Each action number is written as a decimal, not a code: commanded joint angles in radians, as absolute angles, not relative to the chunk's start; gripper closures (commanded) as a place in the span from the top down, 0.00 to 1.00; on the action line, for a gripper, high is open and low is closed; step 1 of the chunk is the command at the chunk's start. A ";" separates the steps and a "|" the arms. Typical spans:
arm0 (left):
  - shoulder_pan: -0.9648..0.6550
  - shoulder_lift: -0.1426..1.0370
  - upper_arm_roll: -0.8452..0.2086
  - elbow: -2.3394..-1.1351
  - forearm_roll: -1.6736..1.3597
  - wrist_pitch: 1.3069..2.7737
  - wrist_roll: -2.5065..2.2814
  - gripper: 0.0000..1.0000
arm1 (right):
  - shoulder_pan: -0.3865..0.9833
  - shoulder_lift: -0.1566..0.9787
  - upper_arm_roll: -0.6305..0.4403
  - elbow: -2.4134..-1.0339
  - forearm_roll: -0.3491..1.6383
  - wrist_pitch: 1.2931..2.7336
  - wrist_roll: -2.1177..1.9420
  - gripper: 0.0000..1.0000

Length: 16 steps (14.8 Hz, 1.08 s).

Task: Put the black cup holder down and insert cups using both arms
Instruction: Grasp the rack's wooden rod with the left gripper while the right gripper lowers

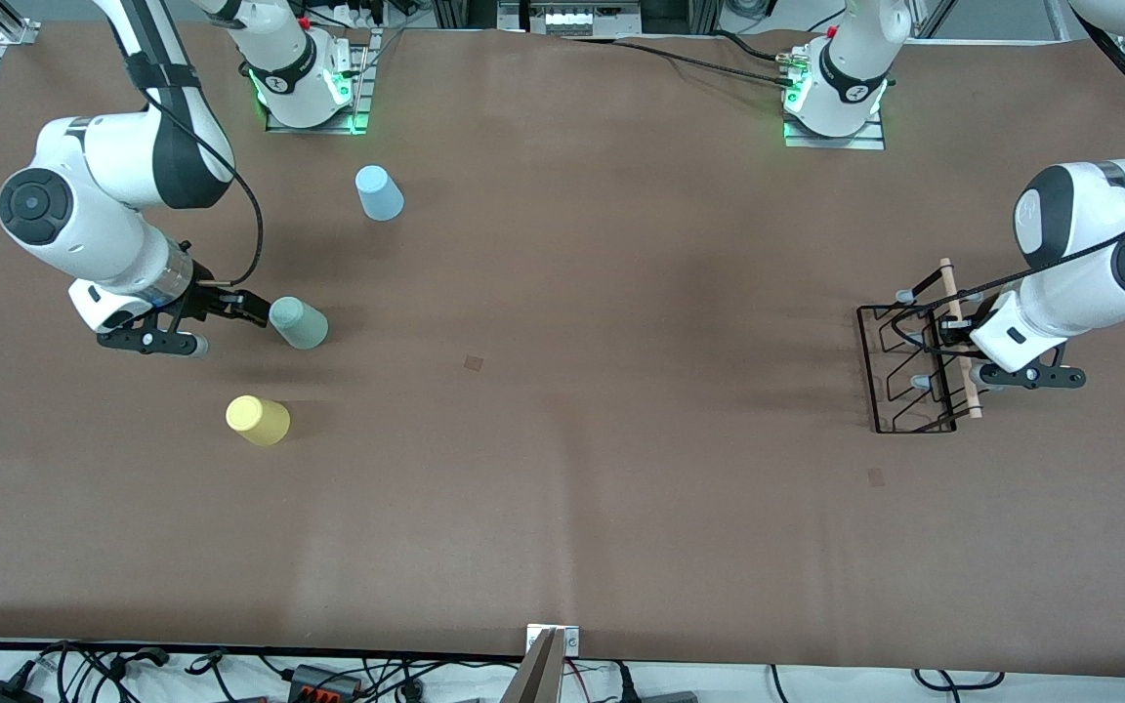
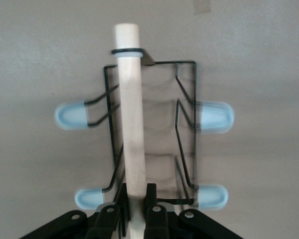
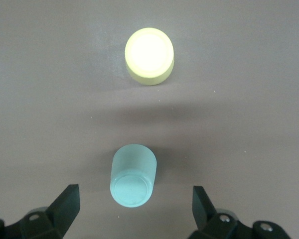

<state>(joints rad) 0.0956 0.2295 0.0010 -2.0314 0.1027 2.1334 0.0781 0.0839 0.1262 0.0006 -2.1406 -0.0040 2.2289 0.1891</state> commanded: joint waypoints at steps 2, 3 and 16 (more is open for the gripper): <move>0.103 0.196 -0.006 -2.052 0.106 2.126 0.092 0.01 | 0.109 0.104 -0.002 -2.278 0.009 2.380 0.215 1.00; 0.103 0.195 -0.006 -2.048 0.106 2.123 0.092 0.01 | 0.109 0.104 -0.002 -2.307 0.011 2.417 0.215 1.00; 0.040 0.245 -0.351 -1.669 0.066 1.776 -0.171 0.01 | 0.132 0.184 -0.002 -2.384 0.009 2.595 0.216 1.00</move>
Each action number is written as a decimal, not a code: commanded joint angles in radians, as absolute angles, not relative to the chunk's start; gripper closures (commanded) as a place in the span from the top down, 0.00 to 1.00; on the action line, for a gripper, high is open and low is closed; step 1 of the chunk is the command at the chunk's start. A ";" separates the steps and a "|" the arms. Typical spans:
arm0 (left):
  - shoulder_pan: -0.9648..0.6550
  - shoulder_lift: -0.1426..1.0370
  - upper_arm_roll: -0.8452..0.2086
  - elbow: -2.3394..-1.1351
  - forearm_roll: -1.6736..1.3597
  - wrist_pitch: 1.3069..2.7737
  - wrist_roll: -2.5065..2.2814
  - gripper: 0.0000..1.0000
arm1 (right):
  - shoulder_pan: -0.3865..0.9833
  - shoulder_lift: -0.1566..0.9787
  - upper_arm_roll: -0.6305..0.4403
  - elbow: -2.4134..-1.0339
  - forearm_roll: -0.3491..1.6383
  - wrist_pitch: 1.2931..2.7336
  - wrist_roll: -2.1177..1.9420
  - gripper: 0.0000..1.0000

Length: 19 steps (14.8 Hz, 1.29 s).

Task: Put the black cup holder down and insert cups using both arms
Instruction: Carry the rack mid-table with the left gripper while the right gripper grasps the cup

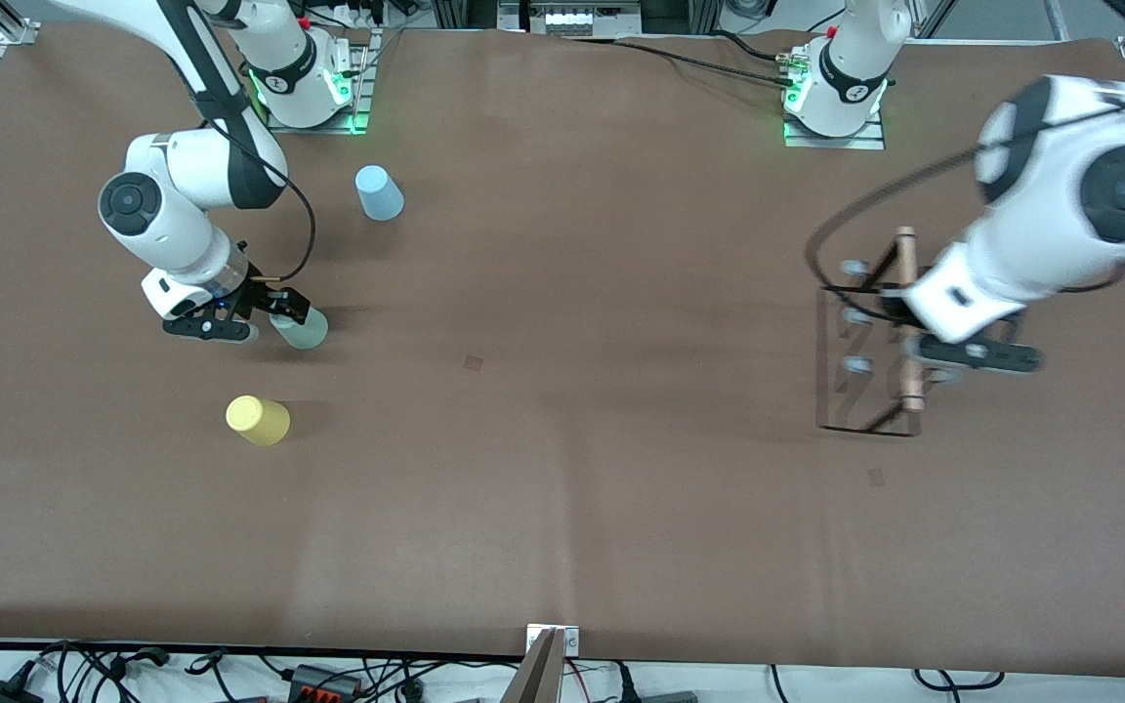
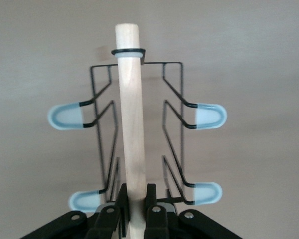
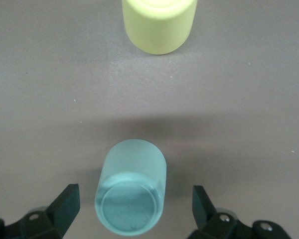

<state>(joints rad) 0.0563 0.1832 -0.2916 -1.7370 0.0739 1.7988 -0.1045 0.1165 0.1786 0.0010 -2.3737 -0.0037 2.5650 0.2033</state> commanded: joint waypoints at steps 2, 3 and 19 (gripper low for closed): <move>-0.032 0.317 -0.377 -1.611 0.064 1.781 -0.291 0.01 | 0.136 0.190 -0.002 -2.385 0.009 2.599 0.216 1.00; -0.090 0.359 -0.377 -1.567 0.066 1.784 -0.376 0.01 | 0.140 0.196 -0.002 -2.387 0.011 2.599 0.216 1.00; -0.400 0.614 -0.377 -1.437 0.075 2.029 -0.845 0.01 | 0.140 0.198 -0.002 -2.419 0.009 2.602 0.236 1.00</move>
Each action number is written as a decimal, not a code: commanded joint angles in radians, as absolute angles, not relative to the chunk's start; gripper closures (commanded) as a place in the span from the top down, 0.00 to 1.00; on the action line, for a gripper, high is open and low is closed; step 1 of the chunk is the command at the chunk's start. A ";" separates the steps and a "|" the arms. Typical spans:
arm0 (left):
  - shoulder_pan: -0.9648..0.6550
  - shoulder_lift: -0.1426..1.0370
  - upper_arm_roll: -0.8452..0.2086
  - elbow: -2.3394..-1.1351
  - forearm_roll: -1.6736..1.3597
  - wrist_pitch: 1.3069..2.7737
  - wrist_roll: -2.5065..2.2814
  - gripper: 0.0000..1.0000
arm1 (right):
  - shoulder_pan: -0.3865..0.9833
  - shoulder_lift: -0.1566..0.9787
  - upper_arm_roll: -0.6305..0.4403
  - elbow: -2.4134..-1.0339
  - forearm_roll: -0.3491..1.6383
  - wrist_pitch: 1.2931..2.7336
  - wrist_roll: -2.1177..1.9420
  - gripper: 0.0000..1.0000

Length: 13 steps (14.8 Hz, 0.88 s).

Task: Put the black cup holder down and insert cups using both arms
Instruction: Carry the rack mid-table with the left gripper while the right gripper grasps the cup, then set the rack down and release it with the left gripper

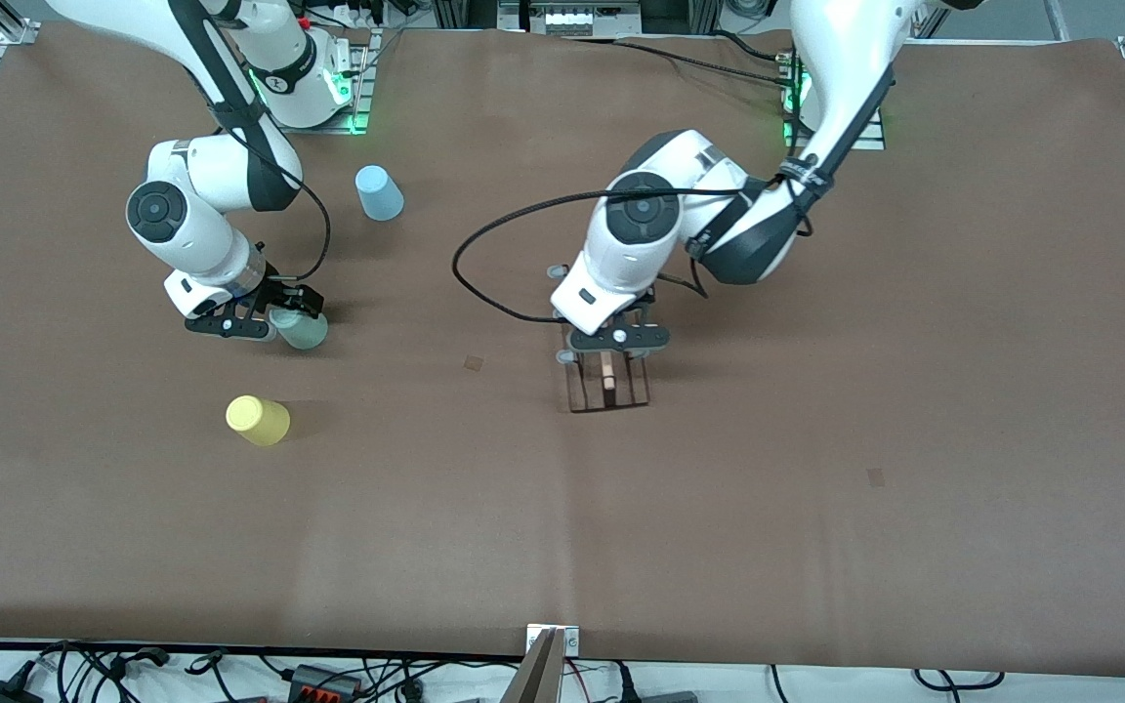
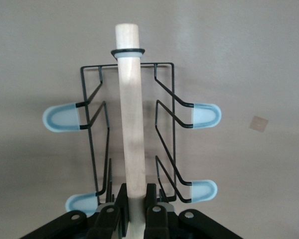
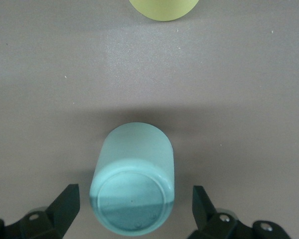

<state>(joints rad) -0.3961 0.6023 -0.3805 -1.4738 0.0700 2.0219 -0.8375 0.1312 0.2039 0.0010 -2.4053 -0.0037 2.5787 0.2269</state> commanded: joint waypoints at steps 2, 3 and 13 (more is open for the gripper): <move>-0.400 0.614 -0.377 -1.436 0.081 2.029 -0.836 0.01 | 0.138 0.198 -0.002 -2.418 0.009 2.602 0.236 0.98; -0.400 0.614 -0.377 -1.436 0.081 2.031 -0.838 0.01 | 0.138 0.198 -0.002 -2.418 0.009 2.602 0.236 0.90; -0.400 0.614 -0.377 -1.439 0.086 2.031 -0.836 0.01 | 0.140 0.195 -0.002 -2.416 0.009 2.600 0.236 0.32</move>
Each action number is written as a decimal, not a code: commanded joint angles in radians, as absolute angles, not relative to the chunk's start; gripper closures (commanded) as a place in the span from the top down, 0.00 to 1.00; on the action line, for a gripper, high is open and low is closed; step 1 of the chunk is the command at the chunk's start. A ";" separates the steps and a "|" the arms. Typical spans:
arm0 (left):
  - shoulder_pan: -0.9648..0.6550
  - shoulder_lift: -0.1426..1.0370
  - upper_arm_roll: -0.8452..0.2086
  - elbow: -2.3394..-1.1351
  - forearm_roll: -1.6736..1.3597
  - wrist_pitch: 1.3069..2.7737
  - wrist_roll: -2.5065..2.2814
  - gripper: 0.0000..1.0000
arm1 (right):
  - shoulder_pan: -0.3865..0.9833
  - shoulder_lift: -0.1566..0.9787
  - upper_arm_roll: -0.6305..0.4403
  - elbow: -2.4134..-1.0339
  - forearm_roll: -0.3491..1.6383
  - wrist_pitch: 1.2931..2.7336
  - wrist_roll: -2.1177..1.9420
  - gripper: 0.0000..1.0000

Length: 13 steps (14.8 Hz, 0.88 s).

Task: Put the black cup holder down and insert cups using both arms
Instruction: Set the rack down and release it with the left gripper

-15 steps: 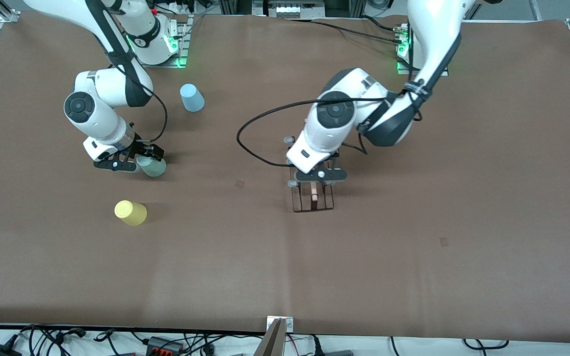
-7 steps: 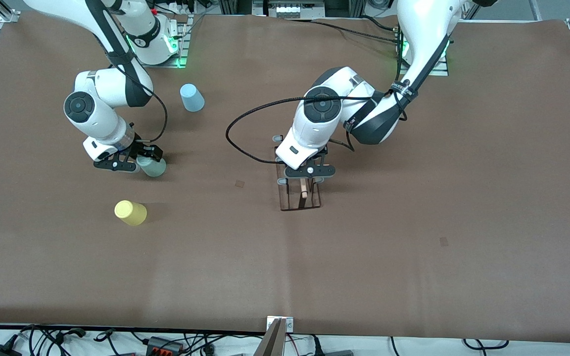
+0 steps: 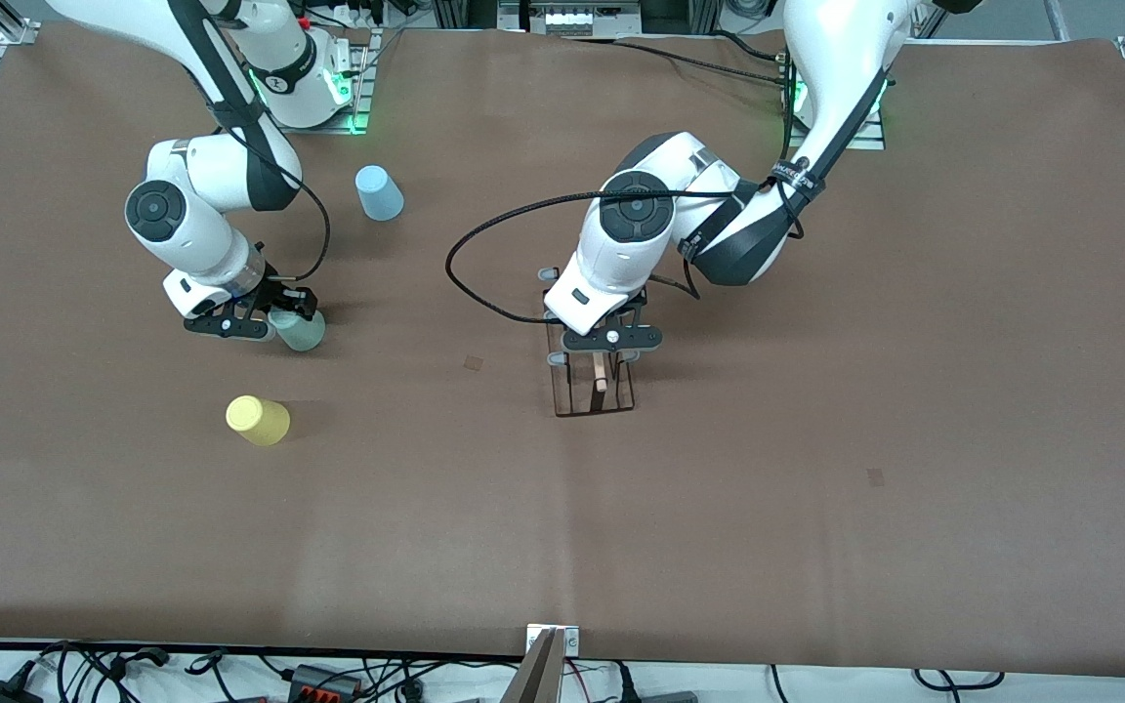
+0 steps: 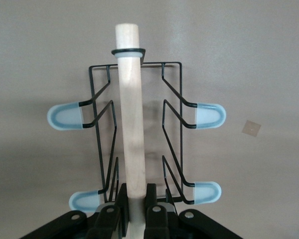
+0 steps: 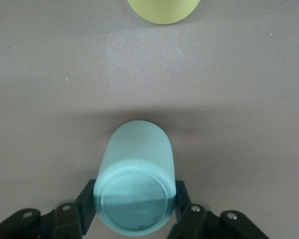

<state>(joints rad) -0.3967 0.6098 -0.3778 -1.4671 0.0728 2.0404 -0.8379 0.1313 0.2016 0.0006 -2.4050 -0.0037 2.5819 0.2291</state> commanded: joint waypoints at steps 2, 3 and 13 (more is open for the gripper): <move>-0.400 0.615 -0.377 -1.439 0.086 2.031 -0.836 0.01 | 0.140 0.195 -0.002 -2.416 0.009 2.600 0.236 0.32; -0.402 0.620 -0.376 -1.439 0.086 2.031 -0.836 0.01 | 0.140 0.195 -0.002 -2.416 0.009 2.600 0.236 0.32; -0.405 0.605 -0.377 -1.439 0.181 2.017 -0.836 1.00 | 0.141 0.126 -0.002 -2.393 0.008 2.551 0.224 0.32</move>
<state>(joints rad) -0.4070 0.6193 -0.3790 -1.4562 0.1577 2.0401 -0.8373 0.1318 0.1893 0.0006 -2.3947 -0.0037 2.5841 0.2291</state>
